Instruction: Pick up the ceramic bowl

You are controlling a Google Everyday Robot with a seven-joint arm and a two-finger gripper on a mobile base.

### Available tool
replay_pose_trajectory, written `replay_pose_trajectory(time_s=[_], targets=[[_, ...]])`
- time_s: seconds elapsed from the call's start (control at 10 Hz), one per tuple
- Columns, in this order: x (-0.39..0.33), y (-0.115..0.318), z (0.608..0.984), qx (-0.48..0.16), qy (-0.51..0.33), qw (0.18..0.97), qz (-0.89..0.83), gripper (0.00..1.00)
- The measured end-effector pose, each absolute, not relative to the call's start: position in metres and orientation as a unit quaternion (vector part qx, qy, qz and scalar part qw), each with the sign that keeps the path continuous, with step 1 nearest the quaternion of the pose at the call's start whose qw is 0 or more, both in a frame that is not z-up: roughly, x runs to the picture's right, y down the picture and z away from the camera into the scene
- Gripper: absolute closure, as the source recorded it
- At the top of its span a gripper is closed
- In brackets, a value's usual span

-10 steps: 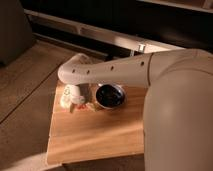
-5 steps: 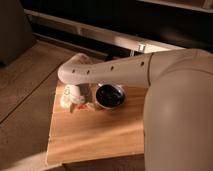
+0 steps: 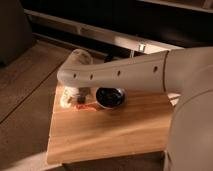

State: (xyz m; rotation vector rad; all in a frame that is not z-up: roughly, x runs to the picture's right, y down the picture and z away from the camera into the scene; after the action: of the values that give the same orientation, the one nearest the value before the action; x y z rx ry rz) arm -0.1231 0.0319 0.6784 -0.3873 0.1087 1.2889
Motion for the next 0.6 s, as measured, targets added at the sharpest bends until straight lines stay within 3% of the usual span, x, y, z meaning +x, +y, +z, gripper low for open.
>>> replay_pose_trajectory(time_s=[0.6], targets=[[-0.1201,0.026,0.6789,-0.174,0.043,0.791,0.585,0.35]])
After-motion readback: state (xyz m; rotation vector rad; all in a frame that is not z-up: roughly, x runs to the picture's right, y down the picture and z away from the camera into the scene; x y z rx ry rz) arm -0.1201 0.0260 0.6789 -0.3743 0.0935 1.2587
